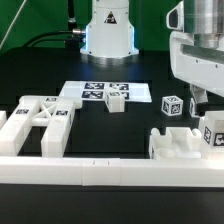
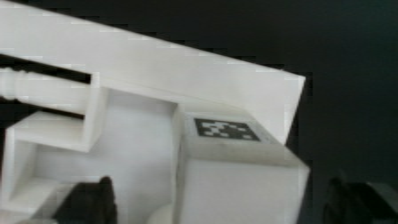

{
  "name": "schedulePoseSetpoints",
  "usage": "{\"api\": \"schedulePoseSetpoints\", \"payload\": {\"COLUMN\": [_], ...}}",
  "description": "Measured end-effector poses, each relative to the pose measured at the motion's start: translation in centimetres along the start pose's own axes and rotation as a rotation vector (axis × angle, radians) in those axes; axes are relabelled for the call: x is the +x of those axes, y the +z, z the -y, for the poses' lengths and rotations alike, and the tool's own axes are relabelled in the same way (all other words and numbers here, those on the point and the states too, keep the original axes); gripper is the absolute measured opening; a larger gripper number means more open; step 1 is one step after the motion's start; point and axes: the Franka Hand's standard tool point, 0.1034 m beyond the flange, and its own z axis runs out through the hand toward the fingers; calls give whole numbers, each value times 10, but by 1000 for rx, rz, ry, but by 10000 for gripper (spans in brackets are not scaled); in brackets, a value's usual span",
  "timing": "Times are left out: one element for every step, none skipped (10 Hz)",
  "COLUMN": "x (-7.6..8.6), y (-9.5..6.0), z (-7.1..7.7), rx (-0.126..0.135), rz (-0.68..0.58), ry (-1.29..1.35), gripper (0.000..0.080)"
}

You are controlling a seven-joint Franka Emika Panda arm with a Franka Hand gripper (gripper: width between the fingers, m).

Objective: Assemble chair

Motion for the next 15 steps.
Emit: {"api": "schedulePoseSetpoints", "payload": {"x": [0, 0, 0, 0, 0, -1, -2, -3, -5, -6, -5, -3, 1, 4, 5], "y": [0, 0, 0, 0, 0, 0, -2, -3, -4, -4, -4, -3, -1, 1, 2], "z": [0, 0, 0, 0, -1, -2, -1, -2, -1, 0, -1, -2, -3, -4, -4], "rx": [0, 0, 0, -1, -4, -20, -36, -63, -87, -92, -99, -102, -105, -108, -113], "rz": [0, -1, -1, -1, 1, 4, 2, -2, -4, -4, -2, 3, 9, 13, 23], "ry": [-95, -165, -233, -288, -407, -523, -645, -768, -874, -945, -1043, -1131, -1217, -1265, -1338], "gripper": [629, 645, 648, 648, 648, 648, 648, 648, 648, 648, 648, 648, 648, 648, 648]}}
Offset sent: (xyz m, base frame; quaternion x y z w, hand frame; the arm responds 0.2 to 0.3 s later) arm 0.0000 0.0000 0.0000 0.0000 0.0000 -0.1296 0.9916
